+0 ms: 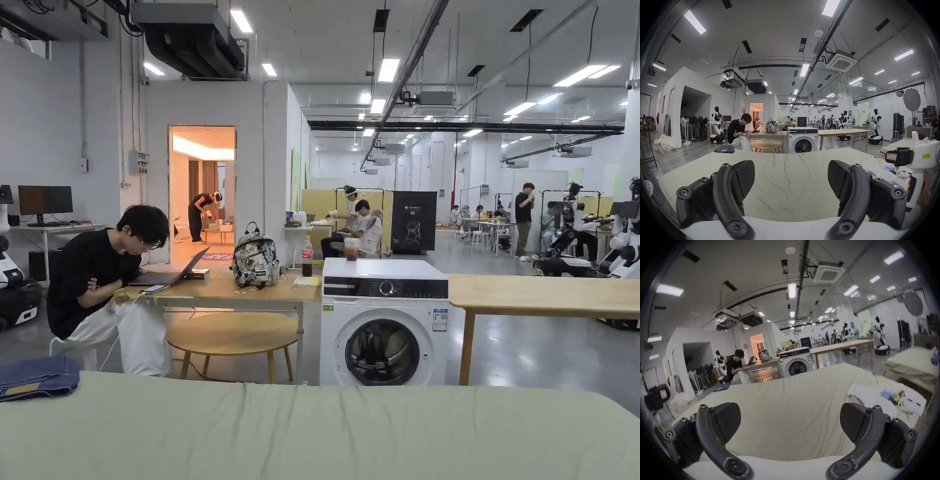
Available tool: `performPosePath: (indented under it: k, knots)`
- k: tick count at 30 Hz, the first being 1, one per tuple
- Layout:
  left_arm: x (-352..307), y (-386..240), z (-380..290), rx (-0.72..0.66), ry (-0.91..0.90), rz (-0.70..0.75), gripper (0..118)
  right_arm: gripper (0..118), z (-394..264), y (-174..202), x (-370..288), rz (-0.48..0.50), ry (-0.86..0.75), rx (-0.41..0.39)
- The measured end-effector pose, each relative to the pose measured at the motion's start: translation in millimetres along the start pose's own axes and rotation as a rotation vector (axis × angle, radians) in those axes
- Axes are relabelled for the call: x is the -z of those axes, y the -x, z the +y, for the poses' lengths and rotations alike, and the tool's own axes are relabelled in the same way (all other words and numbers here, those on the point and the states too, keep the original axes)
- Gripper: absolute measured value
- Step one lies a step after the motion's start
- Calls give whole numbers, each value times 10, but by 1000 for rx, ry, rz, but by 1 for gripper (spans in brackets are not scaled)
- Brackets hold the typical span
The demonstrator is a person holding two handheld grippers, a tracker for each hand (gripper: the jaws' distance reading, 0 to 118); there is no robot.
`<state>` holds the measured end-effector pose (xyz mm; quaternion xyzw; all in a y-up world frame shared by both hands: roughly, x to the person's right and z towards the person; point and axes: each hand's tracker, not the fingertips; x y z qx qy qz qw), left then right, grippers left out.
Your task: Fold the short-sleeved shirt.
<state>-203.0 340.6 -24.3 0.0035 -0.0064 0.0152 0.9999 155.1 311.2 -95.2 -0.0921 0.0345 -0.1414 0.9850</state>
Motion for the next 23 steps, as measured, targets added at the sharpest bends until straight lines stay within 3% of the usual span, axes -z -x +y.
performPosePath:
  k: [7,16,18,23]
  knots:
    - [6,-24,14,-13,3,-17,94,118,-49,51,94,-71,68,8]
    - [17,-4,-19,-25,16,-21,94,118,-29,63,108,20,104,68]
    - [20,-3,-33,-25,20,-19,94,118,-42,66,102,78,107,45]
    - [36,-10,-35,-31,24,-28,94,118,-86,189,111,30,95,2]
